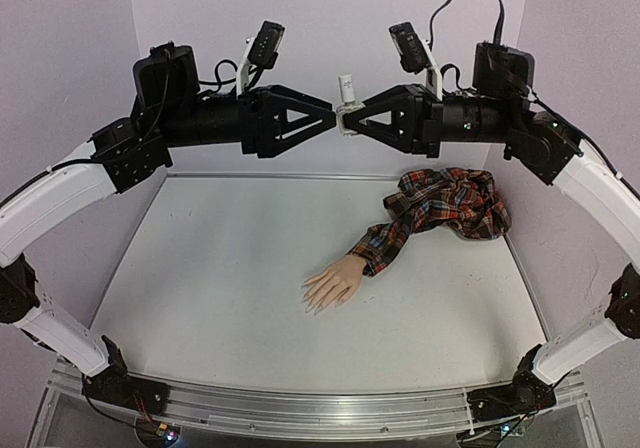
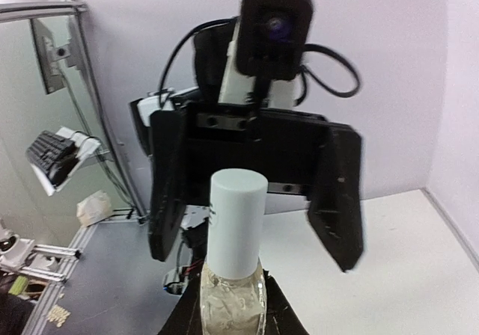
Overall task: Paint the nails
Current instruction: Screw the nail polish bottle cap onto the nail polish bottle.
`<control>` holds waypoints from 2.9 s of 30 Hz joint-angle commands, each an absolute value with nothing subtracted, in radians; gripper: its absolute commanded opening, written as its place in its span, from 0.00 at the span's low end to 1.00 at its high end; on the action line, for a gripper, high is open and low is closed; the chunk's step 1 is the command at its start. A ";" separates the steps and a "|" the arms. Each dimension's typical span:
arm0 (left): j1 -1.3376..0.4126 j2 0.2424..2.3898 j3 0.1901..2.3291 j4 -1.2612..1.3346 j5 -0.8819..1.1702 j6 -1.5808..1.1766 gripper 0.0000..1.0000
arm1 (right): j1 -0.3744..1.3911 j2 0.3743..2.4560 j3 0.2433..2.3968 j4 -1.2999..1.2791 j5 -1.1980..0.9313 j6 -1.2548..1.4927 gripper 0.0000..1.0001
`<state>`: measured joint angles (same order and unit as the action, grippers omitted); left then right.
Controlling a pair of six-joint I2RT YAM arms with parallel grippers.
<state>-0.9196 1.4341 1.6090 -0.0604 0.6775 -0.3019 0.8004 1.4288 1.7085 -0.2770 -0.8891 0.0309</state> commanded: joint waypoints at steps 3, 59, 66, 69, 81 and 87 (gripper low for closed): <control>-0.921 1.373 1.577 0.057 0.564 -0.341 0.85 | 0.807 1.353 1.662 -0.269 -0.535 -0.057 0.00; -0.926 1.750 2.225 -0.693 0.352 -0.500 0.41 | 0.956 1.505 1.851 -0.547 -0.093 -0.370 0.00; -0.927 1.740 2.210 -0.710 0.340 -0.495 0.42 | 0.959 1.509 1.858 -0.552 -0.082 -0.371 0.00; -0.927 1.723 2.196 -0.703 0.336 -0.488 0.46 | 0.959 1.507 1.855 -0.554 -0.082 -0.371 0.00; -0.927 1.702 2.172 -0.692 0.339 -0.489 0.40 | 0.961 1.513 1.872 -0.563 -0.080 -0.371 0.00; -0.926 1.689 2.154 -0.676 0.337 -0.491 0.52 | 0.963 1.518 1.874 -0.570 -0.072 -0.373 0.00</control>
